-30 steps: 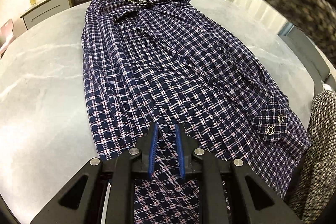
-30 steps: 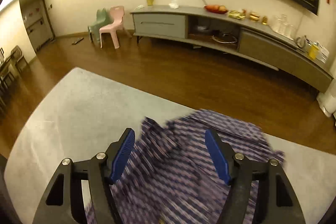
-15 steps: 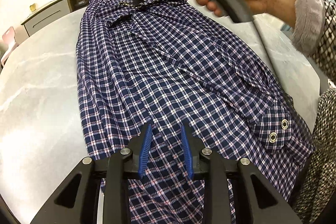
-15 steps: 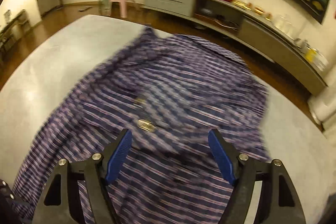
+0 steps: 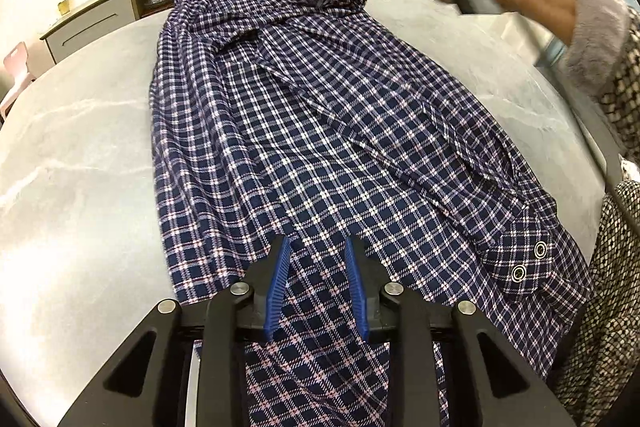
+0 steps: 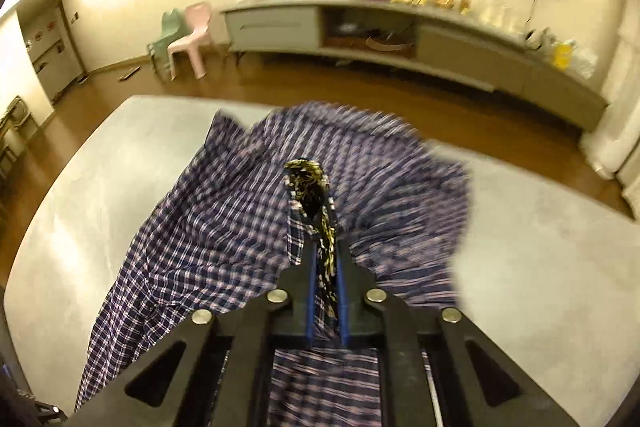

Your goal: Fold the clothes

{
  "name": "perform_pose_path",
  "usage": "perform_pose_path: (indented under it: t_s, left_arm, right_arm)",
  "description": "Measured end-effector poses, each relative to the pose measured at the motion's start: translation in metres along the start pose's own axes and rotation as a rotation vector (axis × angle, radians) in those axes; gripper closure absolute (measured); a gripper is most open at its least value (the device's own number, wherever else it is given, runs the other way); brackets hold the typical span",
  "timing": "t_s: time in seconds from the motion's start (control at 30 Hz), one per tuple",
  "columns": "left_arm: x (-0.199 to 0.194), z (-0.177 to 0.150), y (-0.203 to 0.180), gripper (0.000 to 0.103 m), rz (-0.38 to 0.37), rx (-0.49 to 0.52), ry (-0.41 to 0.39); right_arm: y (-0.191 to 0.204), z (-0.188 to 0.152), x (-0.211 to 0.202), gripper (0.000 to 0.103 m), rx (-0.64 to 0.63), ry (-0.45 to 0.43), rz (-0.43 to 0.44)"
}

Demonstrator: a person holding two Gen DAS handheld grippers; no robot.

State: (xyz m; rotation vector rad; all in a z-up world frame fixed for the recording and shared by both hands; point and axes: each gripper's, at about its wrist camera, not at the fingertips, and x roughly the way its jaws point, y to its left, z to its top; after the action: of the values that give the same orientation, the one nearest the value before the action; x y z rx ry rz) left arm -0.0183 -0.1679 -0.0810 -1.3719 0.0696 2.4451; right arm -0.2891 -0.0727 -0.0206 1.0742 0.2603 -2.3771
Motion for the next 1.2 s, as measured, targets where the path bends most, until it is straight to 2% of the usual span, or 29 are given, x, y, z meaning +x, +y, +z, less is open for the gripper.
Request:
perform_pose_path:
  t_s: [0.1,0.17,0.27,0.33,0.4,0.47,0.53,0.57,0.6,0.63,0.67,0.8,0.87,0.9,0.97,1.03,1.1,1.2]
  left_arm:
    - [-0.016,0.005,0.013,0.076,-0.03,-0.08,-0.065]
    - [-0.032,0.008,0.031,0.076,-0.054,-0.179,-0.128]
    - [-0.05,0.005,0.067,0.076,-0.113,-0.37,-0.196]
    - [-0.054,0.001,0.086,0.076,-0.15,-0.459,-0.218]
    - [-0.056,-0.003,0.094,0.076,-0.173,-0.506,-0.231]
    - [-0.054,-0.004,0.087,0.076,-0.206,-0.49,-0.222]
    - [-0.046,-0.002,0.074,0.075,-0.223,-0.45,-0.205]
    - [-0.042,0.0,0.067,0.075,-0.222,-0.426,-0.198]
    - [-0.04,0.002,0.06,0.074,-0.217,-0.401,-0.192]
    - [-0.038,0.004,0.053,0.074,-0.208,-0.374,-0.187]
    - [-0.036,0.005,0.047,0.074,-0.199,-0.35,-0.184]
    - [-0.024,0.014,0.032,0.074,-0.192,-0.299,-0.164]
    - [-0.018,0.016,0.028,0.074,-0.194,-0.286,-0.148]
    - [-0.015,0.017,0.025,0.074,-0.193,-0.277,-0.139]
    - [-0.009,0.017,0.019,0.074,-0.188,-0.257,-0.117]
    - [-0.003,0.012,0.014,0.074,-0.183,-0.233,-0.087]
    - [0.007,0.008,0.009,0.074,-0.182,-0.216,-0.045]
    - [0.019,0.004,0.001,0.074,-0.178,-0.186,0.001]
  right_arm:
    - [0.023,0.004,-0.054,0.094,-0.075,-0.084,0.056]
    - [0.038,0.006,-0.09,0.094,-0.126,-0.141,0.094]
    - [0.101,-0.023,-0.159,0.094,-0.35,-0.15,0.22]
    - [0.139,-0.055,-0.179,0.094,-0.501,-0.077,0.279]
    - [0.17,-0.1,-0.179,0.094,-0.639,0.034,0.314]
    - [0.193,-0.142,-0.168,0.094,-0.752,0.148,0.321]
    - [0.195,-0.173,-0.147,0.092,-0.796,0.232,0.272]
    - [0.193,-0.184,-0.134,0.083,-0.806,0.287,0.268]
    - [0.191,-0.193,-0.122,0.068,-0.813,0.346,0.27]
    - [0.189,-0.195,-0.117,0.063,-0.818,0.37,0.283]
    - [0.184,-0.189,-0.118,0.057,-0.803,0.373,0.317]
    - [0.155,-0.113,-0.137,0.056,-0.645,0.265,0.459]
    - [0.137,-0.068,-0.139,0.051,-0.555,0.168,0.455]
    - [0.126,-0.04,-0.135,0.046,-0.488,0.117,0.44]
    - [0.109,0.002,-0.119,0.044,-0.369,0.057,0.4]
    - [0.098,0.037,-0.087,0.043,-0.251,0.03,0.297]
    - [0.093,0.073,-0.036,0.043,-0.174,0.04,0.21]
    - [0.098,0.107,0.043,0.038,-0.089,0.112,0.166]
